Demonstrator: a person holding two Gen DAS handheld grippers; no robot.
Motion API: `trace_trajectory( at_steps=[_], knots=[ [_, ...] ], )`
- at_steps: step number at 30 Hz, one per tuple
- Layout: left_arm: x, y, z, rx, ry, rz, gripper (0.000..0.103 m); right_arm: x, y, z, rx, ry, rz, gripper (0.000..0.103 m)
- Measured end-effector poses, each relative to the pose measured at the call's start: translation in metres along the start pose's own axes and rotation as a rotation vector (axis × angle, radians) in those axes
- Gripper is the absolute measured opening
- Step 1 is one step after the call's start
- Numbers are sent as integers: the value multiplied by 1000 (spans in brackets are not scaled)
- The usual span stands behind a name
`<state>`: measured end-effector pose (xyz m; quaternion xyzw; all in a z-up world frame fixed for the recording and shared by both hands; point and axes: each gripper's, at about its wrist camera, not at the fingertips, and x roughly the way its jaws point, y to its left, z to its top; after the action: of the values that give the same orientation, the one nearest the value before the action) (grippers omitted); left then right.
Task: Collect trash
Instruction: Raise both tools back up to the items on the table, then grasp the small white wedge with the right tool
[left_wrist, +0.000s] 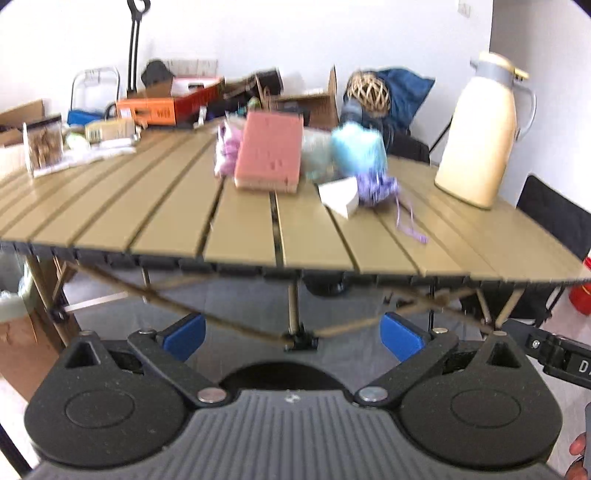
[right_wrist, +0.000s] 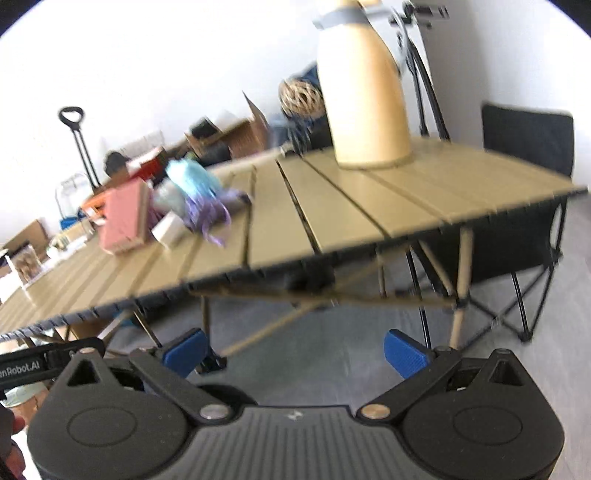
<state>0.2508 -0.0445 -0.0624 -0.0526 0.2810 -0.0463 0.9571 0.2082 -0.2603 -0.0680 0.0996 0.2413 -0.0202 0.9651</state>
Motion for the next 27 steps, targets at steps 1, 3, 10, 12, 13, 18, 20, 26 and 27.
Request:
trace_trajectory(
  at_steps=[1,3,10,12,13,18,20,26,27],
  knots=[
    [0,1,4,1,-8,4,103,-2,3,5,-15,-25,7,103],
    [-1,3,11,3,-28,17,103,-4,9,14,-39,-65,21,103],
    [-1,13,38,4,-116,64,103,5,33,43,-99,-138,79,103],
    [1,18,46,-3,-136,76,103,10,42,51,-117,-154,91,103],
    [2,21,50,-6,-141,83,103,14,47,55,-125,-159,97,103],
    [9,37,66,-38,-156,98,103,30,72,67,-174,-194,124,103],
    [11,44,71,-45,-164,107,103,39,84,70,-194,-197,141,103],
    [25,62,85,-55,-161,121,103,69,120,73,-274,-187,156,99],
    [27,65,87,-56,-158,123,103,74,126,73,-288,-183,157,97]
  ],
)
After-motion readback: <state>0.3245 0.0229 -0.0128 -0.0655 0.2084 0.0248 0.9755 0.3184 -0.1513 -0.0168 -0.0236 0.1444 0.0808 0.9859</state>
